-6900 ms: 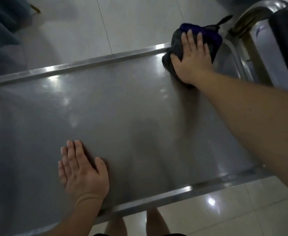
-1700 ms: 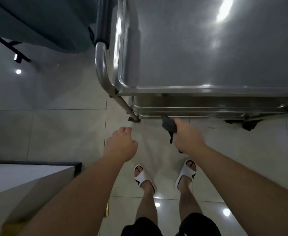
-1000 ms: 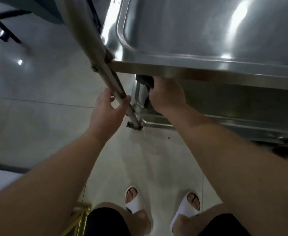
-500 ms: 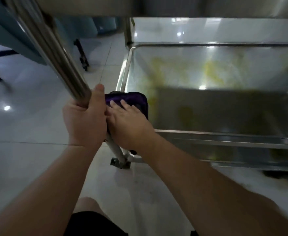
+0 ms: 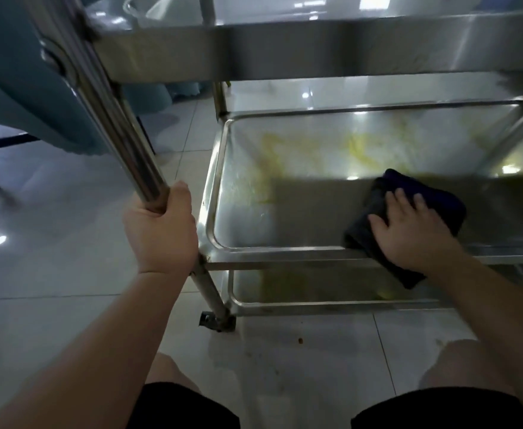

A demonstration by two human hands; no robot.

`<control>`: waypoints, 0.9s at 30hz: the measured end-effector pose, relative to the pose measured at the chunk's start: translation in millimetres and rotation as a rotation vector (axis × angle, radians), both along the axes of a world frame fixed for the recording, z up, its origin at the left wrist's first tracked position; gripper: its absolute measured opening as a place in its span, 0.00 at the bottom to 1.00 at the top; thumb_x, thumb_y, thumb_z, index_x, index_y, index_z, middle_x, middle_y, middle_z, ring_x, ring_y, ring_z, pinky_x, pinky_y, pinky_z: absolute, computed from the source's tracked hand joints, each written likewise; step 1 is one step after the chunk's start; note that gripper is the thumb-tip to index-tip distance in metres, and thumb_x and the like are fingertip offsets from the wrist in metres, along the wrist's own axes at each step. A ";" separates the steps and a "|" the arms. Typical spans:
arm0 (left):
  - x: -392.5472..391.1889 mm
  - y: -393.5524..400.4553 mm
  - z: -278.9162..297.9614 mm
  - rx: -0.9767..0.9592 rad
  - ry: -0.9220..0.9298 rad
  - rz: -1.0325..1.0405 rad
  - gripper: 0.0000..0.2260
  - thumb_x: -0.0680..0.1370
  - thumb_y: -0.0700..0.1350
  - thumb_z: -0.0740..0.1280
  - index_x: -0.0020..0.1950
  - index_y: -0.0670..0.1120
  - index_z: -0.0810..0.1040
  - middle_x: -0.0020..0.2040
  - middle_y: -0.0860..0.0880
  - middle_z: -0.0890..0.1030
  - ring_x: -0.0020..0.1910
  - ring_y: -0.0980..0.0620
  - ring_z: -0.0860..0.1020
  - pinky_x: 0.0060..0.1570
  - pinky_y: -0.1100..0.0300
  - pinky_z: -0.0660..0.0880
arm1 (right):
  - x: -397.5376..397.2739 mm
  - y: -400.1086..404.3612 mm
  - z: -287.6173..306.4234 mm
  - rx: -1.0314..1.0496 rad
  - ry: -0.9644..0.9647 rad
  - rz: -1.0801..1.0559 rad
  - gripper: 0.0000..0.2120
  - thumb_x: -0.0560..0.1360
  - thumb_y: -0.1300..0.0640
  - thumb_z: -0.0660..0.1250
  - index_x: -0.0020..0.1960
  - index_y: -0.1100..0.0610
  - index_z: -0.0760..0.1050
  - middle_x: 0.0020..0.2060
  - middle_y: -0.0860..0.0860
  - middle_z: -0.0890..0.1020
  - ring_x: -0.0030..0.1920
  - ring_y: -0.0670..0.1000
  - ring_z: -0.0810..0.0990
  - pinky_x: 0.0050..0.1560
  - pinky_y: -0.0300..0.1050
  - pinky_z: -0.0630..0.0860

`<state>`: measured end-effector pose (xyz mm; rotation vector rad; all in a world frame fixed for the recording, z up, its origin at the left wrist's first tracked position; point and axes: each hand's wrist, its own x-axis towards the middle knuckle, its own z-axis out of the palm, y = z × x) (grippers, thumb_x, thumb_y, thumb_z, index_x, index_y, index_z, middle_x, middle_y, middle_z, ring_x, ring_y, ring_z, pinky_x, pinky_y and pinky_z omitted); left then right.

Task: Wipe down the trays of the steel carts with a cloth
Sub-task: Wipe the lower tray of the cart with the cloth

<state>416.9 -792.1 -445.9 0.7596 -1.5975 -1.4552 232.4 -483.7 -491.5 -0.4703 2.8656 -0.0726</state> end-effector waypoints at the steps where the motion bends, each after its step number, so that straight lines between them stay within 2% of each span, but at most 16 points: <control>1: -0.4 -0.3 -0.5 0.014 -0.002 -0.003 0.14 0.73 0.52 0.70 0.35 0.47 0.70 0.28 0.47 0.69 0.25 0.49 0.69 0.25 0.58 0.67 | 2.6 -21.5 -0.3 -0.037 0.011 -0.024 0.37 0.84 0.36 0.40 0.85 0.56 0.46 0.85 0.53 0.47 0.83 0.60 0.47 0.82 0.61 0.48; 4: 0.4 -1.1 -0.5 0.029 -0.005 0.002 0.15 0.73 0.52 0.70 0.31 0.52 0.68 0.27 0.49 0.69 0.25 0.50 0.69 0.25 0.60 0.67 | 18.4 -118.5 -2.8 -0.125 0.044 0.096 0.36 0.84 0.37 0.42 0.85 0.56 0.47 0.85 0.53 0.48 0.84 0.59 0.46 0.82 0.58 0.45; 8: -0.1 -0.2 -0.1 -0.011 0.002 -0.001 0.16 0.72 0.53 0.69 0.27 0.51 0.69 0.26 0.49 0.69 0.26 0.49 0.69 0.27 0.57 0.67 | 61.5 -240.4 0.8 -0.227 0.017 0.390 0.35 0.84 0.37 0.44 0.85 0.52 0.46 0.85 0.50 0.48 0.84 0.55 0.44 0.82 0.56 0.41; 10: 0.6 -0.4 -1.8 -0.020 0.001 -0.012 0.16 0.73 0.53 0.69 0.27 0.52 0.71 0.27 0.49 0.70 0.28 0.47 0.69 0.30 0.53 0.69 | 74.2 -256.4 0.9 -0.227 -0.009 0.546 0.34 0.84 0.37 0.42 0.85 0.49 0.44 0.85 0.47 0.46 0.84 0.52 0.43 0.80 0.54 0.39; 12: 1.6 -1.3 -3.6 -0.017 -0.002 -0.008 0.16 0.73 0.53 0.69 0.29 0.51 0.70 0.28 0.47 0.69 0.29 0.46 0.69 0.31 0.52 0.68 | 67.9 -237.8 -2.4 -0.223 0.003 0.617 0.34 0.83 0.35 0.43 0.85 0.47 0.46 0.84 0.45 0.48 0.84 0.50 0.45 0.81 0.52 0.41; 14: 1.6 -1.2 -4.4 -0.018 -0.006 -0.001 0.16 0.73 0.52 0.69 0.30 0.50 0.68 0.29 0.44 0.67 0.28 0.45 0.67 0.31 0.51 0.67 | 40.7 -197.6 -6.0 -0.231 0.051 0.524 0.34 0.83 0.35 0.46 0.85 0.48 0.51 0.84 0.46 0.53 0.83 0.51 0.50 0.81 0.53 0.48; 17: 1.4 0.3 -4.7 -0.012 0.009 0.008 0.17 0.73 0.51 0.69 0.29 0.51 0.66 0.28 0.44 0.65 0.27 0.46 0.66 0.29 0.51 0.65 | -22.3 -115.3 -4.5 -0.162 0.144 0.153 0.34 0.84 0.37 0.48 0.84 0.54 0.55 0.84 0.52 0.56 0.82 0.57 0.55 0.81 0.57 0.53; 19: 1.2 1.3 -4.9 -0.018 0.014 0.010 0.18 0.73 0.51 0.69 0.28 0.51 0.65 0.28 0.43 0.64 0.26 0.46 0.66 0.27 0.52 0.65 | -49.6 -76.4 -1.7 -0.104 0.089 -0.070 0.35 0.84 0.37 0.44 0.85 0.55 0.50 0.85 0.52 0.51 0.83 0.58 0.50 0.82 0.60 0.50; 21: 0.2 2.0 -5.0 -0.031 0.029 0.012 0.18 0.73 0.51 0.69 0.29 0.50 0.63 0.29 0.39 0.63 0.26 0.45 0.65 0.26 0.50 0.63 | -58.0 -78.9 -4.2 -0.077 0.043 -0.199 0.36 0.83 0.36 0.40 0.85 0.54 0.45 0.85 0.52 0.45 0.84 0.58 0.44 0.82 0.60 0.45; 23: 0.4 2.5 -4.5 -0.045 0.041 0.011 0.19 0.74 0.50 0.69 0.29 0.50 0.63 0.29 0.37 0.62 0.26 0.44 0.64 0.25 0.49 0.62 | -50.6 -118.2 -6.3 -0.102 0.049 -0.193 0.37 0.82 0.36 0.40 0.85 0.56 0.45 0.85 0.53 0.46 0.83 0.60 0.44 0.82 0.60 0.44; 27: 1.4 3.5 -3.5 -0.050 0.059 -0.004 0.18 0.74 0.49 0.69 0.28 0.51 0.64 0.29 0.38 0.62 0.26 0.44 0.64 0.25 0.48 0.62 | -7.8 -236.6 -7.5 -0.209 0.058 0.169 0.38 0.82 0.34 0.44 0.85 0.56 0.50 0.85 0.53 0.51 0.83 0.58 0.47 0.81 0.59 0.44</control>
